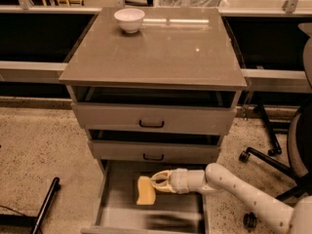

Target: Pick sponge from bottom drawer and place on counter

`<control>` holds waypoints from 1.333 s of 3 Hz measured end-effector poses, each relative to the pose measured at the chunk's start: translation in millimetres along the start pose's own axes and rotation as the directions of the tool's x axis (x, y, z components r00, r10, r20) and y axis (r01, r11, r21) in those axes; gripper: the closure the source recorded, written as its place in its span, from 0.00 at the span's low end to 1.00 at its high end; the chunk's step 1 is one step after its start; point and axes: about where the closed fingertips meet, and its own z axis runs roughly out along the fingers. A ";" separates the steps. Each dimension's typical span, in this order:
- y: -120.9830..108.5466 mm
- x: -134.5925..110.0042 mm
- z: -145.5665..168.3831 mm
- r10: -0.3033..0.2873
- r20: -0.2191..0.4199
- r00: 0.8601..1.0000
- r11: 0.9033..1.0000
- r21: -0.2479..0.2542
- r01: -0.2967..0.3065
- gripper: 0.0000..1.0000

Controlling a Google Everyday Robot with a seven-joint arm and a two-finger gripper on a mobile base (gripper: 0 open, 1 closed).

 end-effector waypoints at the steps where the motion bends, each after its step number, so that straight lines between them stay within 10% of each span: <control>1: -0.4 -50.9 -20.3 -0.105 -0.002 0.994 0.993 0.054 0.105 1.00; 3: 3.1 -102.3 -24.7 -0.203 0.019 0.979 0.979 0.031 0.202 1.00; 4: 6.7 -183.4 -49.5 -0.415 -0.024 0.910 0.906 0.079 0.415 1.00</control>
Offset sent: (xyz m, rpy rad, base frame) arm -0.0062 -0.0040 0.0488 -0.0101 -0.1038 -0.0201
